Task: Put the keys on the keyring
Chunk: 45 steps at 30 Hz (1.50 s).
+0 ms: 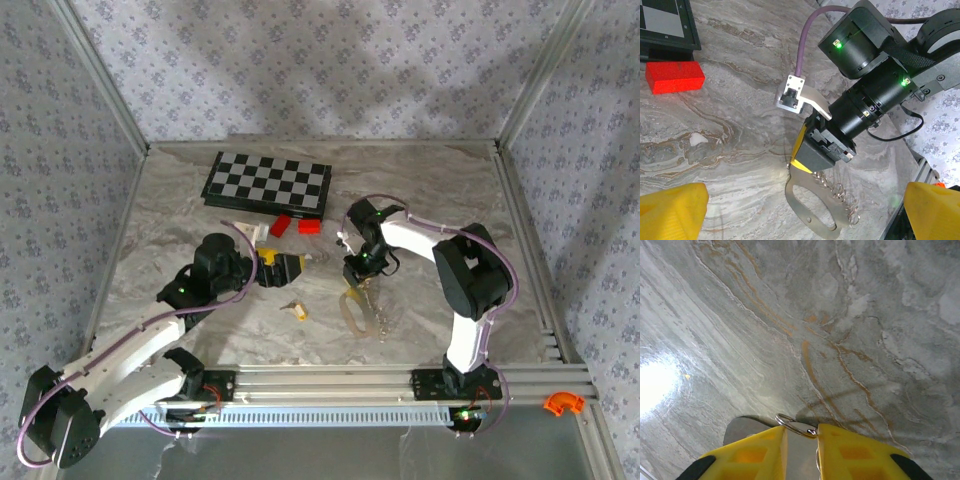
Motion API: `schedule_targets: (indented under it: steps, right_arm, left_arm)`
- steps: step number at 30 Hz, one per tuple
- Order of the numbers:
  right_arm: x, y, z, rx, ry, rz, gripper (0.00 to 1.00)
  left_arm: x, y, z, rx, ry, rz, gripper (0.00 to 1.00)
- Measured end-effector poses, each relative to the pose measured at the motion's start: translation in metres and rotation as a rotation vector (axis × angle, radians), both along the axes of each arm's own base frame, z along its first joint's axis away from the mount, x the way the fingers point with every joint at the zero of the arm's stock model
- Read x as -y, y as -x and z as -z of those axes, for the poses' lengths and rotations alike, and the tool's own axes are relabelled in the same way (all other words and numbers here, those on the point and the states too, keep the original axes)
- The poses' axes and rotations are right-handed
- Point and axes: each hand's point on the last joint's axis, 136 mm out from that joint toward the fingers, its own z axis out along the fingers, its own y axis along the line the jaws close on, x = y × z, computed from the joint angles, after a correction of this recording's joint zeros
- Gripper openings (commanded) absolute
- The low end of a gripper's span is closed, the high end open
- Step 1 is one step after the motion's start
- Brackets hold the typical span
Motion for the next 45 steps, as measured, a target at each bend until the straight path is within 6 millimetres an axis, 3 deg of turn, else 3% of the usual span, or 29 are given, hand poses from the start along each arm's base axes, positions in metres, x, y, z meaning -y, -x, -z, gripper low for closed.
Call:
schedule_targets:
  steps: [6,12,29,45]
  right_arm:
    - [0.0,0.0005,-0.0001,0.0,0.0,-0.006,0.25]
    - [-0.0003,0.0001,-0.0016,0.007,0.007,-0.03,0.35]
    - [-0.0034,0.0004,0.0037,0.009,0.022,-0.088,0.36]
    - [-0.0047,0.0018,0.0069,0.002,0.019,-0.101,0.19]
  left_arm:
    - [0.0,0.0,-0.0001,0.0,0.0,0.0,1.0]
    - [0.0,0.0,-0.0001,0.0,0.0,0.0,1.0]
    - [-0.0003,0.0009,-0.002,0.007,0.002,0.002,1.0]
    - [-0.0001,0.0007,-0.0023,0.008,0.003,0.002,1.0]
